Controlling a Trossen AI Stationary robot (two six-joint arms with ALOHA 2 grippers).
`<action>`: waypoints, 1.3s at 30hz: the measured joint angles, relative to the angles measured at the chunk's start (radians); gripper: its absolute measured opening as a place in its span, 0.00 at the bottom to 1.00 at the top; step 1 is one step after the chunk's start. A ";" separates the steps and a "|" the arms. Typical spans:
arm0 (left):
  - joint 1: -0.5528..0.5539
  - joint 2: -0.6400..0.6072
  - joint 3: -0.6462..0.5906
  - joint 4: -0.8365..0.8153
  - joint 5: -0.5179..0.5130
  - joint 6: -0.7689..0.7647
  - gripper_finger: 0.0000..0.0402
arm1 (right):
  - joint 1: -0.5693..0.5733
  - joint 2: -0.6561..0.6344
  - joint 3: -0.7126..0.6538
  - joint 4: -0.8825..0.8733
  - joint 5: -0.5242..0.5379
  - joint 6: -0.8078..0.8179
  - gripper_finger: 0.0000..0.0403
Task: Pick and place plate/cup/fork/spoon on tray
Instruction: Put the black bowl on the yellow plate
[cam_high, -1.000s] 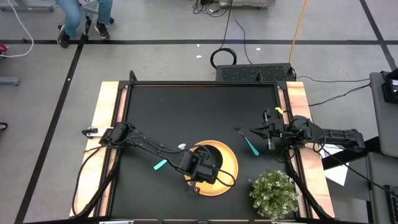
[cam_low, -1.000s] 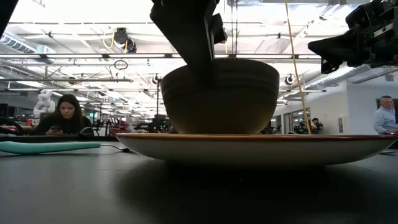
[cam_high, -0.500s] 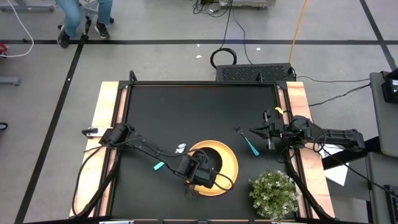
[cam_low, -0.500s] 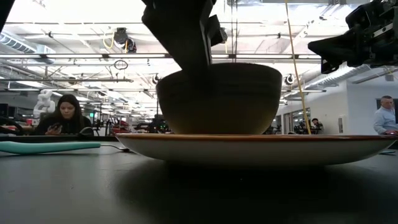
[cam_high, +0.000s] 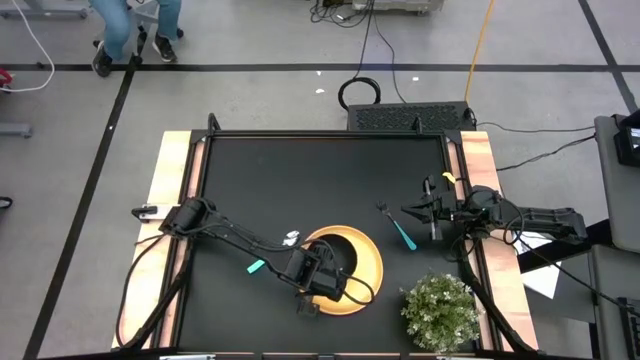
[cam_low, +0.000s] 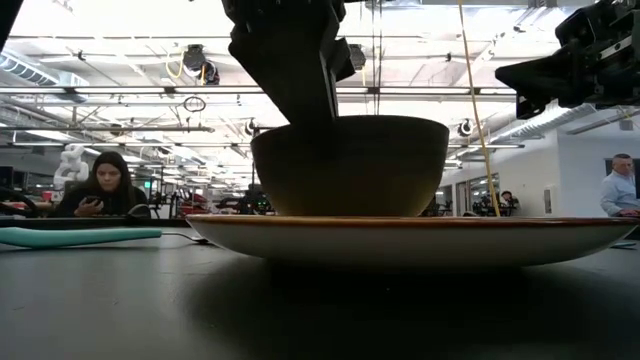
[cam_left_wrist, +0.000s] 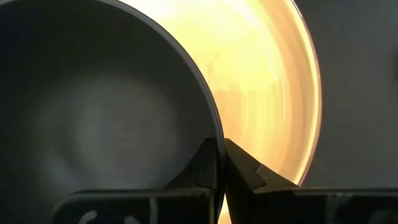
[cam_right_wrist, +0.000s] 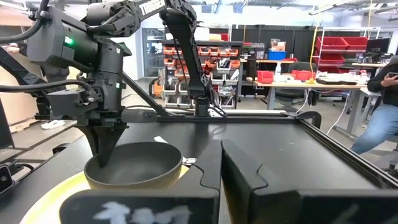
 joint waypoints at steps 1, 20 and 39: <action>0.003 0.000 0.000 0.000 0.012 0.000 0.02 | 0.000 0.000 0.000 0.000 0.000 0.000 0.00; 0.038 -0.005 0.000 -0.006 0.147 0.020 0.02 | 0.000 0.000 0.000 0.000 0.000 0.014 0.00; 0.037 -0.001 -0.003 -0.006 0.152 0.016 0.11 | 0.000 0.000 0.000 0.000 0.000 0.014 0.00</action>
